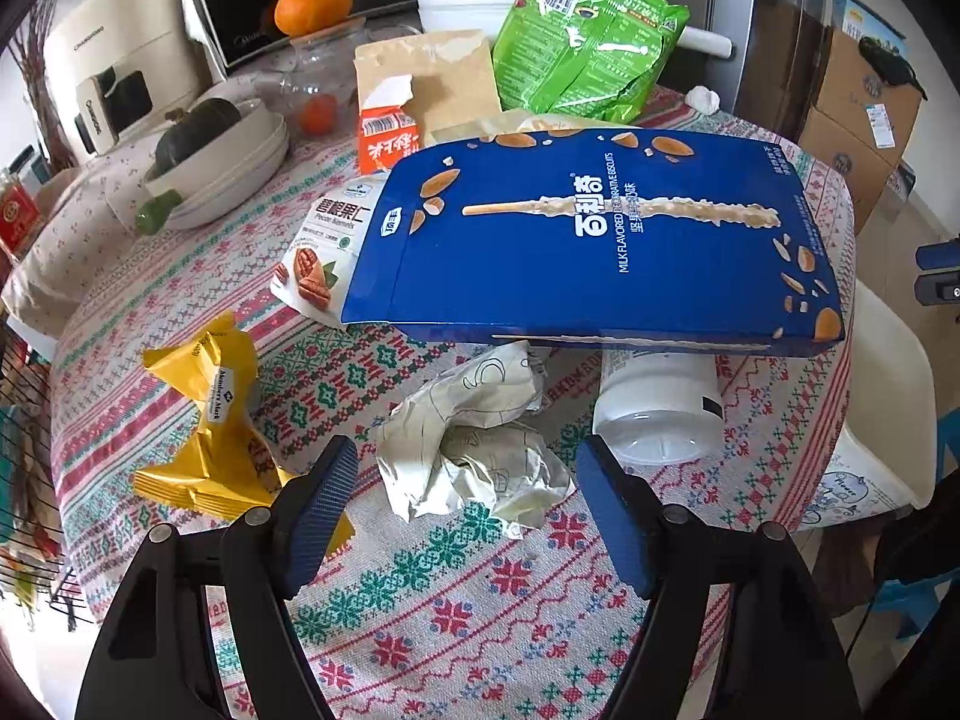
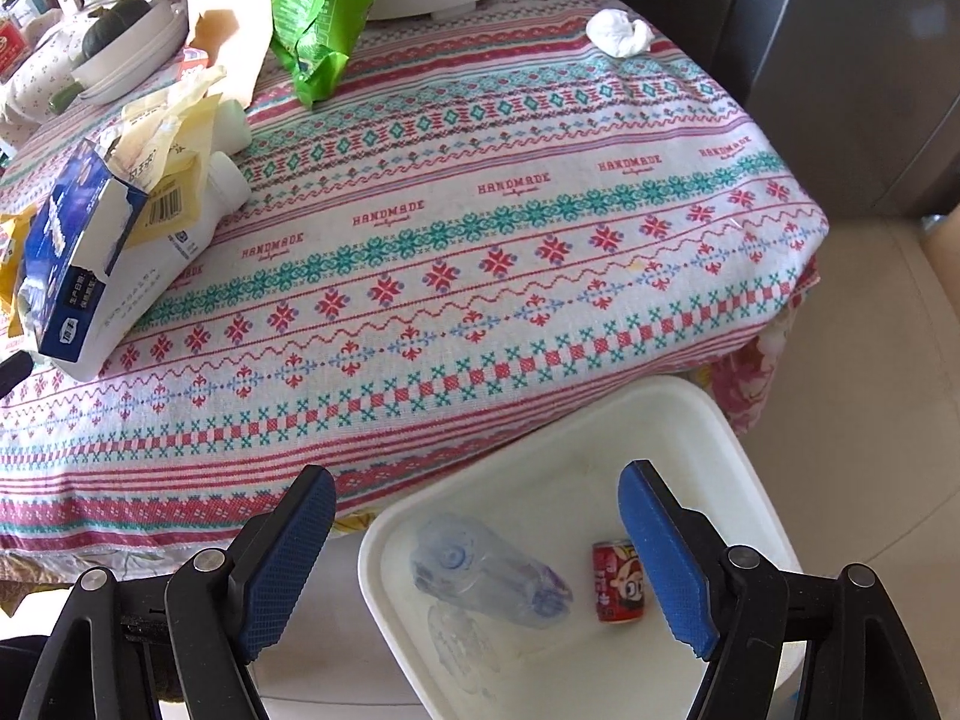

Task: Collect trash
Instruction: 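Grasp the crumpled silver wrapper with the left tool, then grasp the blue cereal box edge with the right tool while the left holds the wrapper, then carry the box to the bin and release it from the right tool while the left carries the wrapper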

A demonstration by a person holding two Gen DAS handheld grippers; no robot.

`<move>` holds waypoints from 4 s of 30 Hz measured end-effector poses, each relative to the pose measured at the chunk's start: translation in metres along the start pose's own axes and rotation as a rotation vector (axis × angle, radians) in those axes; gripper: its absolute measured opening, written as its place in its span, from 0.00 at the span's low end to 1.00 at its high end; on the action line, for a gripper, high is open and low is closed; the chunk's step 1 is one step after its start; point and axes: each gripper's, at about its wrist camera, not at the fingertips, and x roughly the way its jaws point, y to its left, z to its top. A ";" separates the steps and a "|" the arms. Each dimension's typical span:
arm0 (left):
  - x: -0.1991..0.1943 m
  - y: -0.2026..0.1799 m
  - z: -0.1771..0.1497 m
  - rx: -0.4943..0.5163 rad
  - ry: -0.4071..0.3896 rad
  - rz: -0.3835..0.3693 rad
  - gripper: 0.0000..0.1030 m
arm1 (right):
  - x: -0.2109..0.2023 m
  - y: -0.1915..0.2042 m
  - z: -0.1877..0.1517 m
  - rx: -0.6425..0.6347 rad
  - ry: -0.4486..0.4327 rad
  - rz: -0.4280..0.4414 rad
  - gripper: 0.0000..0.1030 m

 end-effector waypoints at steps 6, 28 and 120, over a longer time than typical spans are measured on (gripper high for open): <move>0.016 -0.001 0.004 -0.017 0.036 -0.027 0.53 | 0.004 0.007 0.004 -0.010 0.008 0.003 0.79; -0.048 0.001 -0.029 -0.179 0.062 0.013 0.36 | 0.014 0.077 0.038 0.024 -0.038 0.248 0.80; -0.066 -0.214 0.032 0.120 -0.023 -0.223 0.36 | -0.062 -0.091 -0.042 0.189 -0.174 0.390 0.25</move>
